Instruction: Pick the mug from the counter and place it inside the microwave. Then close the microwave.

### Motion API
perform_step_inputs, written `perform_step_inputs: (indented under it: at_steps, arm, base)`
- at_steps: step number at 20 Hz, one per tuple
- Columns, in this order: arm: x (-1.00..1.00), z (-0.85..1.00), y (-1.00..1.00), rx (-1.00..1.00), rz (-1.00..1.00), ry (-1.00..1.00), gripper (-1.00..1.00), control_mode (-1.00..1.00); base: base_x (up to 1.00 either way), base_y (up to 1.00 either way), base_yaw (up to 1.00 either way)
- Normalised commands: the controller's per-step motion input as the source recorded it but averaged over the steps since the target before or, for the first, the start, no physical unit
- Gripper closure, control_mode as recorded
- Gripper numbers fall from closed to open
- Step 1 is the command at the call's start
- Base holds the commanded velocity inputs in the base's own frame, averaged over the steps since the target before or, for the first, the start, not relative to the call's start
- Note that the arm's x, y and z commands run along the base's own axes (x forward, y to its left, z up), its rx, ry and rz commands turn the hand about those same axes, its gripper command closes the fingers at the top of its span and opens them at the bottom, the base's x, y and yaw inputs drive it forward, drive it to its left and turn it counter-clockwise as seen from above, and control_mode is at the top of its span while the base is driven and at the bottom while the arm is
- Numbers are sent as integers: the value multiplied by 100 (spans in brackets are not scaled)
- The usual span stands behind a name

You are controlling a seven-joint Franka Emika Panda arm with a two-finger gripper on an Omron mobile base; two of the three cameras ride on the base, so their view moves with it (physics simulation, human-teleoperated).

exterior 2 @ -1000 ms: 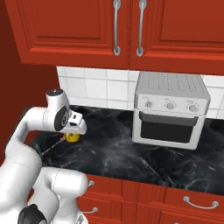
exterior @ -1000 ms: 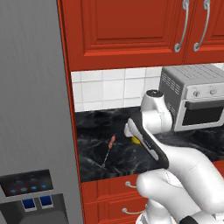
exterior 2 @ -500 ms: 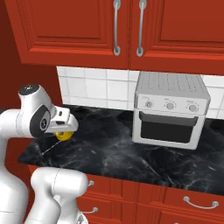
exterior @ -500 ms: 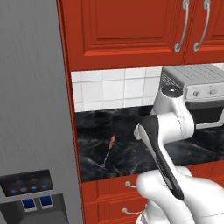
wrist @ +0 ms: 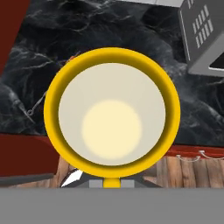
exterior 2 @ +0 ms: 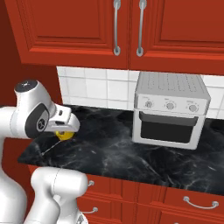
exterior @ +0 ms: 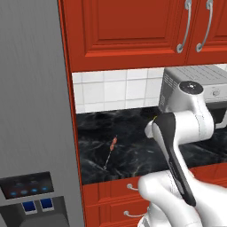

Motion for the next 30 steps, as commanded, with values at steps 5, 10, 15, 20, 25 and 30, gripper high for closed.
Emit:
perform_step_inputs:
  at_steps: [5,10,15,20,25,30]
  arm:
    - [7,-1,-34,3,-15,1,100,-100]
    - [2,-6,-23,1,-15,-2,100,-100]
    - [0,-2,-12,4,-8,-2,100,-100]
    - [0,0,0,0,0,0,100,-100]
    - [0,0,0,0,0,0,100,100]
    - [0,0,0,0,0,0,100,100]
  base:
    - [0,0,0]
    - [0,0,0]
    - [0,0,0]
    - [0,0,0]
    - [-23,0,0]
    - [-68,3,0]
